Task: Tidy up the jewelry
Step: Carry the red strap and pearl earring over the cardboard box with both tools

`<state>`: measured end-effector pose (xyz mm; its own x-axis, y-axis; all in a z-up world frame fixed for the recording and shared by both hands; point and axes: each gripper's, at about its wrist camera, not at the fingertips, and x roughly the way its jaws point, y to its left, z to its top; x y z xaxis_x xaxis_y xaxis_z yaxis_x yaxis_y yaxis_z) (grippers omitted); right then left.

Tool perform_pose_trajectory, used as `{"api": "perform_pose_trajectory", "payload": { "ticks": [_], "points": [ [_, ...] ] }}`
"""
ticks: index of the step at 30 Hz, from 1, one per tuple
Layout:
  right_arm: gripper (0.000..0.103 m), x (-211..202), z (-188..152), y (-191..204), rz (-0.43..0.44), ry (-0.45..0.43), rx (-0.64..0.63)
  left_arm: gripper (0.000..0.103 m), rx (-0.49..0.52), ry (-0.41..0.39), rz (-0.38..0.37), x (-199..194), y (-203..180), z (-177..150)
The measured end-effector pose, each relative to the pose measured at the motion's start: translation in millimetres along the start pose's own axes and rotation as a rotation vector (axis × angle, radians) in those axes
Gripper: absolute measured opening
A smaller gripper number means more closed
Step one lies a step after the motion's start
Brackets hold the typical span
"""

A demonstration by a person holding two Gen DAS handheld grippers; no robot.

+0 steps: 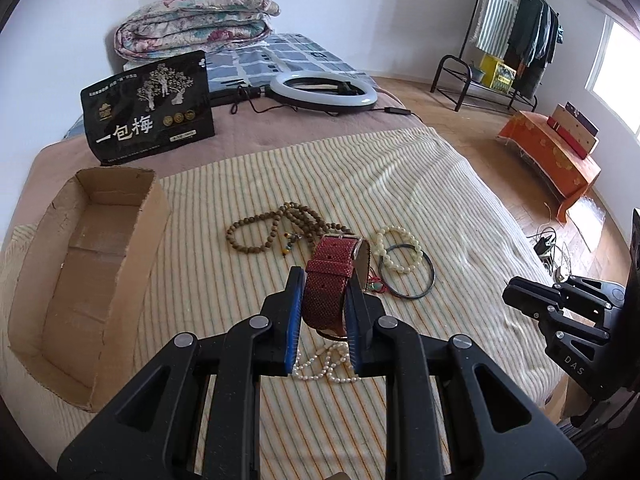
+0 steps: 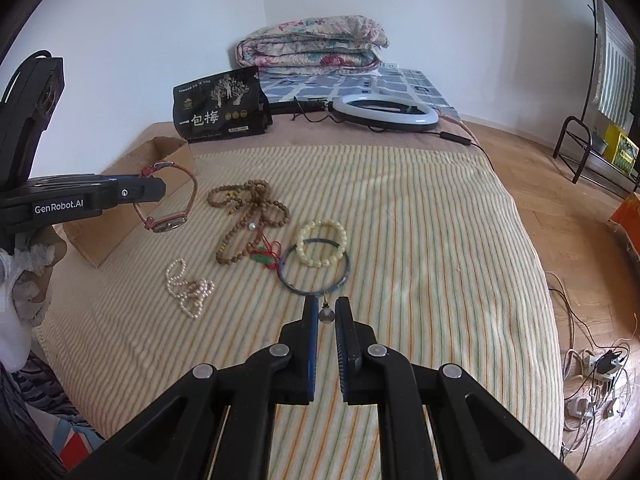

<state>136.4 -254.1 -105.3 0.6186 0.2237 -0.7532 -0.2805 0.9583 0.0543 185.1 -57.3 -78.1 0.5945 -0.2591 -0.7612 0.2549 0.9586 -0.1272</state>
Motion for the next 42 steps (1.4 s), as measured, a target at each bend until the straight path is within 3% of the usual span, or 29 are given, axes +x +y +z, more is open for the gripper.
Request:
{"api": "perform_pose_trajectory", "payload": {
  "ticks": [19,42],
  "points": [
    [0.006,5.4,71.9,104.6,0.140,-0.097,-0.121,0.018,-0.134,-0.101,0.107,-64.1,90.6,1.2],
    [0.006,62.5,120.8,207.6,0.276,-0.100,-0.181,0.018,-0.276,-0.107,0.283,-107.0,208.9,-14.7]
  ]
}}
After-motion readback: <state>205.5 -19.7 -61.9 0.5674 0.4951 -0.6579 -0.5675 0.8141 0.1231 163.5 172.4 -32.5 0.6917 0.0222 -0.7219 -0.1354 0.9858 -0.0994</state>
